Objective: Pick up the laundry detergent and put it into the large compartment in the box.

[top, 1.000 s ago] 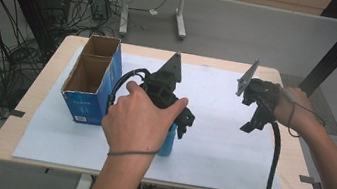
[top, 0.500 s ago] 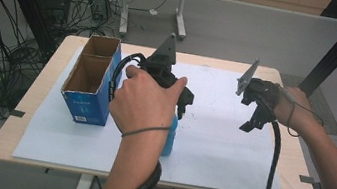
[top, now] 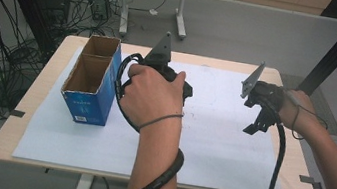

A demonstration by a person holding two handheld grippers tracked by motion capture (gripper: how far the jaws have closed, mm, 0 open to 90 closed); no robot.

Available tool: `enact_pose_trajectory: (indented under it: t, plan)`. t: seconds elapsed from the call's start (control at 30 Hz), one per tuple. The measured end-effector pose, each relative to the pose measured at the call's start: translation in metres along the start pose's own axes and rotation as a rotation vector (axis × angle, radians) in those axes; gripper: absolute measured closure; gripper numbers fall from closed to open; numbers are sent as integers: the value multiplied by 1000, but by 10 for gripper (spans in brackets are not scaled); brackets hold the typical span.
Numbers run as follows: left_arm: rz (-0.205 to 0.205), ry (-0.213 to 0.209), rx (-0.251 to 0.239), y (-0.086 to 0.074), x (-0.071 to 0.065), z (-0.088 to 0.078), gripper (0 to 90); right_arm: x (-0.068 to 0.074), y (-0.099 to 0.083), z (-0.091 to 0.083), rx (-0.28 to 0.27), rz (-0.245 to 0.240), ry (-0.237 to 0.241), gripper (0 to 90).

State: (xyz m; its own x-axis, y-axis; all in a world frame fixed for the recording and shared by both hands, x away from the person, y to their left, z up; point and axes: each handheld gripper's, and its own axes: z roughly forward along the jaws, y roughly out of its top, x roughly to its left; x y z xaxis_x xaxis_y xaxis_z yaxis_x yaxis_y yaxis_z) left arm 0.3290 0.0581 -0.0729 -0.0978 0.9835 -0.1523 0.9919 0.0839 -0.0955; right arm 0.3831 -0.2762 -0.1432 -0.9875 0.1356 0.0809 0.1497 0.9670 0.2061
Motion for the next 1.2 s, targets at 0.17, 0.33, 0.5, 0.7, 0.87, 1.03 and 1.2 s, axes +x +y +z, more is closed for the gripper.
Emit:
enact_pose_trajectory:
  t: [0.17,0.33,0.5,0.7,0.87,1.03,1.2]
  plan:
    - [-24,2,-3,4,-9,1,51,-2,-9,1,-12,-2,7,39]
    - [-35,26,0,12,-30,5,51,-2,-15,0,-20,-6,8,40]
    - [-56,72,3,17,-43,10,59,-3,-21,0,-29,-2,11,39]
    - [-101,78,-1,20,-42,18,49,-3,-22,4,-29,-12,17,40]
    - [-130,59,7,24,-33,29,49,-3,-24,6,-34,-10,22,40]
    - [-139,38,17,28,-26,41,48,-4,-27,9,-34,-8,25,39]
    - [-138,44,23,31,-29,50,49,-5,-28,12,-34,-8,25,38]
